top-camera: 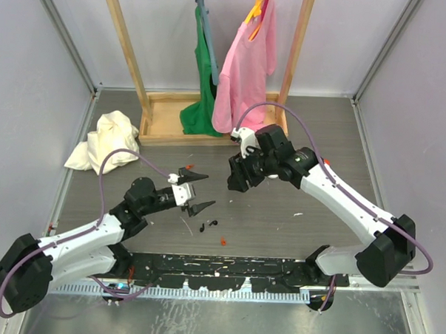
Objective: Insert the wireless bluetooth earbuds into the charging case
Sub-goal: Pick up the charging case at the center of the board.
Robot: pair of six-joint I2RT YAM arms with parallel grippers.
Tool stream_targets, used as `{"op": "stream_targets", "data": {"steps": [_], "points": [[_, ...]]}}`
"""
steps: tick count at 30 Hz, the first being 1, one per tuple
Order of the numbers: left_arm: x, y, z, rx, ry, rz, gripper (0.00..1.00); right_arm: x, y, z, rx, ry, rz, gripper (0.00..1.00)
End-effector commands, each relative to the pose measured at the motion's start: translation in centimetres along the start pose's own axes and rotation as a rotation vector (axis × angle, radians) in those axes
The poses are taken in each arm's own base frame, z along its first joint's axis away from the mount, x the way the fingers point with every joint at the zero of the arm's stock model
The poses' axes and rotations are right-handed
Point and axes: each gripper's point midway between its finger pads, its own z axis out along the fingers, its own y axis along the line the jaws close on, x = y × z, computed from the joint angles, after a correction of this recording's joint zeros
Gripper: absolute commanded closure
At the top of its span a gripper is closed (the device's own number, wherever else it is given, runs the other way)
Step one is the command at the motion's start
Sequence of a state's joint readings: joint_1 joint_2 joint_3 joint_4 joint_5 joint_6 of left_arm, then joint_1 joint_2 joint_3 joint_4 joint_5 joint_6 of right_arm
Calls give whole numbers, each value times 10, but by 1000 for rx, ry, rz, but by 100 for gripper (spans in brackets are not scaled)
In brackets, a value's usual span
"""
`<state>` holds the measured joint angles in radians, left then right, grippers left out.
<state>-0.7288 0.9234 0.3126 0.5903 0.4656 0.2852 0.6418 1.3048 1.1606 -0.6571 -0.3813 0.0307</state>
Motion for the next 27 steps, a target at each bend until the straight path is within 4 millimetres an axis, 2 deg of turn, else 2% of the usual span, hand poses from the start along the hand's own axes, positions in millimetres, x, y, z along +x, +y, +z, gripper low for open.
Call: {"op": "stream_targets", "data": {"steps": [1,7,16,20,27], "points": [[-43,5,13,53,-132,210,23,-13,26,-5,-87,-4,-118,57],[-51,-1,22,109,-166,280,26,-8,45,1,-148,43,-192,56],[-50,-11,30,174,-184,316,35,-6,58,3,-225,62,-232,55],[-52,-17,32,210,-203,315,39,-5,57,4,-223,86,-236,55],[-49,-24,37,255,-203,307,53,-2,64,3,-278,107,-247,55]]}}
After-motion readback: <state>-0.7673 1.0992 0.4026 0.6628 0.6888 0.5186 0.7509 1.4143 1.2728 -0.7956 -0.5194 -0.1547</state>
